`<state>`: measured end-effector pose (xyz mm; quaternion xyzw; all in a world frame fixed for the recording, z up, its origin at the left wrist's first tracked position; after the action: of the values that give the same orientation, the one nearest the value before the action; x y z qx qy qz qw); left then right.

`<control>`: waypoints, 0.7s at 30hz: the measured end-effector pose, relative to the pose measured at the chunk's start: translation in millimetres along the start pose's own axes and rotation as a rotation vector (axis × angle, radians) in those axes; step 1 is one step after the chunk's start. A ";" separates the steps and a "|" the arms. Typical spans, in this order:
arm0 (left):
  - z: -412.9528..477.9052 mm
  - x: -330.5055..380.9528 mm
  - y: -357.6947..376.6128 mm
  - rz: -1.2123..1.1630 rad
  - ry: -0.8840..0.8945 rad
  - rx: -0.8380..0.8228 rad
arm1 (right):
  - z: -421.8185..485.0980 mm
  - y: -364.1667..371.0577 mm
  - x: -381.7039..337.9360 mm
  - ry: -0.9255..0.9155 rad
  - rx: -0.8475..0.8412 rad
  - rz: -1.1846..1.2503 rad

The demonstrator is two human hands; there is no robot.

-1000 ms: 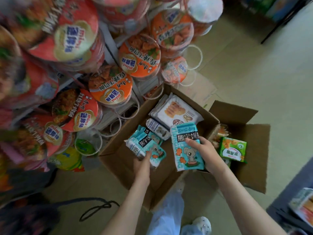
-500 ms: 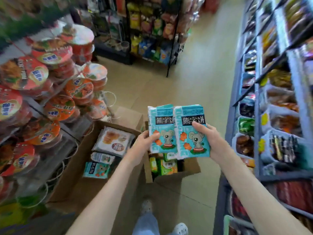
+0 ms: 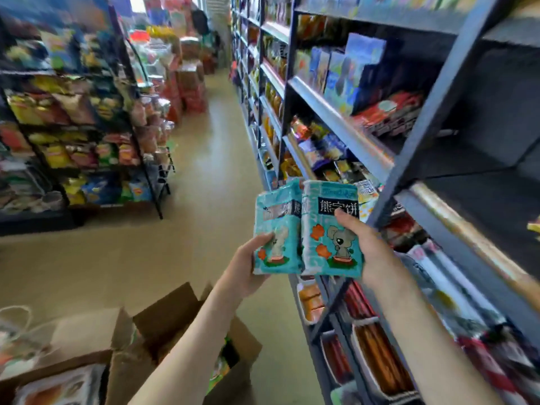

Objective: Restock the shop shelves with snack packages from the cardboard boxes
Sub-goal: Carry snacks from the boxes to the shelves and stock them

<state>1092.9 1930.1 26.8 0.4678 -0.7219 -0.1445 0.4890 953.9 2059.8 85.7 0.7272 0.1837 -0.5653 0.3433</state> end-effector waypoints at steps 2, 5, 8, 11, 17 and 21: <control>16.8 0.6 20.4 0.097 0.001 -0.016 | -1.4 -18.2 -9.5 -0.048 0.083 -0.013; 39.1 11.6 41.3 0.285 0.036 -0.037 | -2.1 -36.3 -25.5 -0.161 0.167 -0.017; 55.6 29.6 61.5 0.442 0.081 -0.076 | -1.0 -50.0 -40.3 -0.275 0.269 -0.038; 67.1 47.7 86.3 0.547 0.120 -0.135 | -4.2 -56.3 -58.0 -0.395 0.333 -0.070; 86.0 70.2 136.5 0.709 0.129 -0.259 | -18.7 -57.7 -91.0 -0.592 0.526 -0.117; 97.8 68.1 170.2 0.811 0.193 -0.312 | -37.3 -63.7 -100.3 -0.709 0.718 -0.160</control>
<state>914.1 1938.8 132.2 0.0791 -0.7676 -0.0039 0.6360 908.8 2142.7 166.9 0.5465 -0.0949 -0.8292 0.0689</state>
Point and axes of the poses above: each hand's wrist, its own z-axis towards the middle knuckle, its own y-axis out of the palm, x = y × z, the point moved 2 cm from there along z, towards the middle knuckle, and after that the axes turned 13 degrees about -y, right-handed, at the moved point
